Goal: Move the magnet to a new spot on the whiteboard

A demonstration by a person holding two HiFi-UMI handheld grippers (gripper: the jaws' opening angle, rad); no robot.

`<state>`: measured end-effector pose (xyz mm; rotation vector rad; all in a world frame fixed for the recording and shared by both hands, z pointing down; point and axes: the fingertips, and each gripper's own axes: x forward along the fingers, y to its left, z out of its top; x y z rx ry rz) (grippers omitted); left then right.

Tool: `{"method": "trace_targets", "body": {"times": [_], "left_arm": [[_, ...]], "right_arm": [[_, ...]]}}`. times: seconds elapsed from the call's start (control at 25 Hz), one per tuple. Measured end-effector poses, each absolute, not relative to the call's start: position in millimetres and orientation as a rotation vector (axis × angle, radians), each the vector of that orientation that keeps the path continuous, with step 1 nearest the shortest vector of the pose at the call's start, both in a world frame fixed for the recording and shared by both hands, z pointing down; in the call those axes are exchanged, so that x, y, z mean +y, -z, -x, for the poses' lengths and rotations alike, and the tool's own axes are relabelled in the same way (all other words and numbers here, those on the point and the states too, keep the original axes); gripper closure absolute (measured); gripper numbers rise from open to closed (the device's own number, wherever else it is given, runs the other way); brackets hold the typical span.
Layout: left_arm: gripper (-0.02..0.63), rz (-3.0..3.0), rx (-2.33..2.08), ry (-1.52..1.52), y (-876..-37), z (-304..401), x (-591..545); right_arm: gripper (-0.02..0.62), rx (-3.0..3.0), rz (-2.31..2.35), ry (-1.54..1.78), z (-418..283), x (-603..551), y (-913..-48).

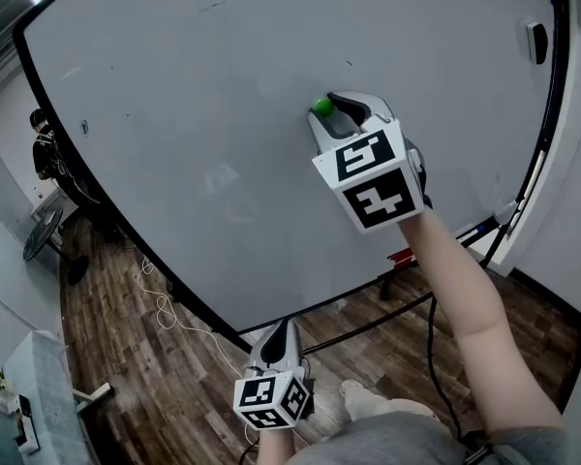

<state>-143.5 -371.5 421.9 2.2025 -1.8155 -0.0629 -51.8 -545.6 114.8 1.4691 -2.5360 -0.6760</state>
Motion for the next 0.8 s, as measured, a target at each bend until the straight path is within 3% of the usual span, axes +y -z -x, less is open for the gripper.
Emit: {"method": "trace_targets", "body": {"times": [0.8], "left_arm": [[0.601,-2.220,-1.810,0.056,-427.6,128.9,-329.5]], "right_arm": [[0.474,-2.576,-1.399,0.652,38.3,-468.6,-179.9]]}}
